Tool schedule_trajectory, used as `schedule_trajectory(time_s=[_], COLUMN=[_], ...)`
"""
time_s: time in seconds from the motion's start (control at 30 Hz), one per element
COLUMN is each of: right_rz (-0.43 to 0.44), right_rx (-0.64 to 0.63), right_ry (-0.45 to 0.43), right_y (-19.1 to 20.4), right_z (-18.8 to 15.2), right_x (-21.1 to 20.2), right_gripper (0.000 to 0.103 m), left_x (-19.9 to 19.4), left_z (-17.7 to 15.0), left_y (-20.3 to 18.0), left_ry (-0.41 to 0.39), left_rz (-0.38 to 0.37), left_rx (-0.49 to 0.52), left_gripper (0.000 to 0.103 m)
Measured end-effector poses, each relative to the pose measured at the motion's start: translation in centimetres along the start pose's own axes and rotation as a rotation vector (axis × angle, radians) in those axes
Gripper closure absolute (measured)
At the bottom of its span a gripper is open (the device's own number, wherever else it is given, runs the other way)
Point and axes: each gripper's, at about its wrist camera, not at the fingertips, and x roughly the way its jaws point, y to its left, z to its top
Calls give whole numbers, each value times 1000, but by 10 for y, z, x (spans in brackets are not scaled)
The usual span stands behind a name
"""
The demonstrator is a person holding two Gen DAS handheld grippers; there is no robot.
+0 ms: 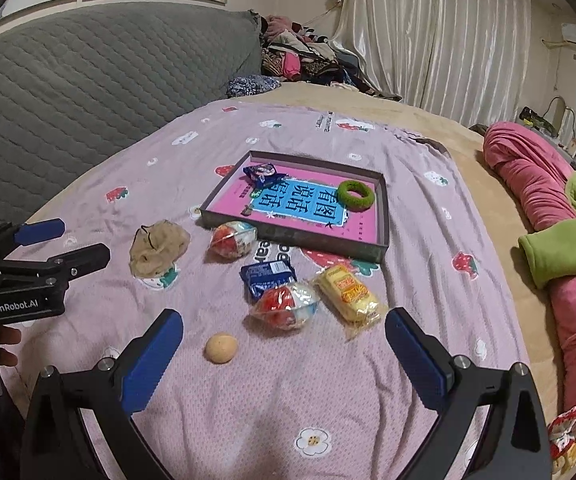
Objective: Organize objects
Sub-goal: 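Withdraw both open tools back toward the remaining items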
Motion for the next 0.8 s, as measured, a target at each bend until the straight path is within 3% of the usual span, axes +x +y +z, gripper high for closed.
schedule_trajectory(time_s=[0.8], right_rz=[-12], right_rx=[-11], right_ry=[25], right_y=[10], right_z=[-42], right_x=[17], right_gripper=[1], left_x=[22], left_z=[-41], left_y=[13], left_ry=[-7], left_rz=[-6], left_rx=[-13], left_gripper=[12])
